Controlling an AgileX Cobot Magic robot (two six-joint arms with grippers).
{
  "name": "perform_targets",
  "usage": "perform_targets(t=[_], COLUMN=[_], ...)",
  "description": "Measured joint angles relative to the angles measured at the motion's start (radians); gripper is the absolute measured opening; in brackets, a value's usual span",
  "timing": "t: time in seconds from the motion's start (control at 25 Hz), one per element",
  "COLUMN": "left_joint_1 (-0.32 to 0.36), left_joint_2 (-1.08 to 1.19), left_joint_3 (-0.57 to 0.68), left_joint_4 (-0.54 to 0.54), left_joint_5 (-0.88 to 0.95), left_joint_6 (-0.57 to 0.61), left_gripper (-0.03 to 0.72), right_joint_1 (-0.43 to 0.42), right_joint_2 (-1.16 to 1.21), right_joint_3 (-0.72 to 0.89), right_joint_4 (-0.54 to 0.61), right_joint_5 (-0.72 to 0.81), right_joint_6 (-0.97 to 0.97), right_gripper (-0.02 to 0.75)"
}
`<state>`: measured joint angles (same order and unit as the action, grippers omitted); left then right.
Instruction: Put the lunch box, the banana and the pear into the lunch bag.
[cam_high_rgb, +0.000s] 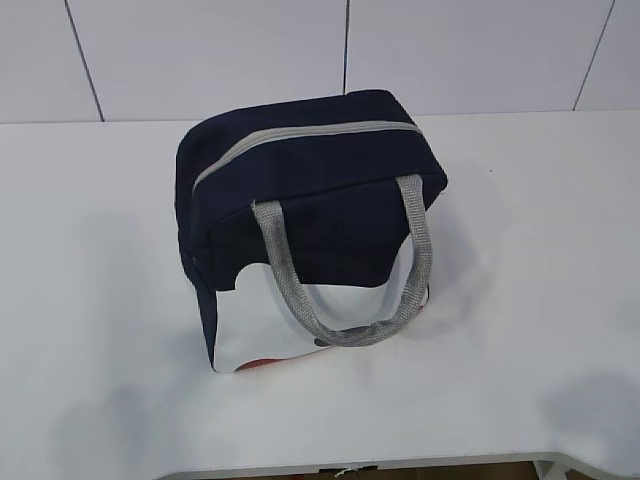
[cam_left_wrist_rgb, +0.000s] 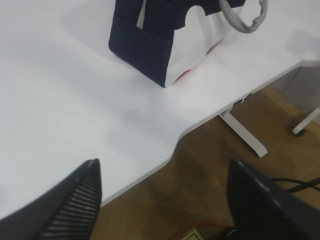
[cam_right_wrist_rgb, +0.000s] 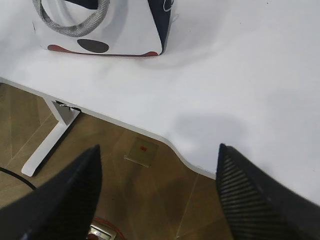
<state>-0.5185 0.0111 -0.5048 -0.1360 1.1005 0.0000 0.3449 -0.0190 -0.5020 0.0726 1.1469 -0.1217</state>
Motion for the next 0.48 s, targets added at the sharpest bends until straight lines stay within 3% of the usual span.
perform_targets(t=[0.48], left_joint_1=[0.030], left_joint_2=[0.000], left_joint_3=[0.000], left_joint_4=[-0.002], left_joint_5=[0.000], left_joint_6=[0.000], left_gripper=[0.531], right_joint_1=[0.000], right_joint_2=[0.000], right_joint_3=[0.000], right_joint_4=[0.000], right_joint_5=[-0.004], right_joint_6=[0.000], right_gripper=[0.581])
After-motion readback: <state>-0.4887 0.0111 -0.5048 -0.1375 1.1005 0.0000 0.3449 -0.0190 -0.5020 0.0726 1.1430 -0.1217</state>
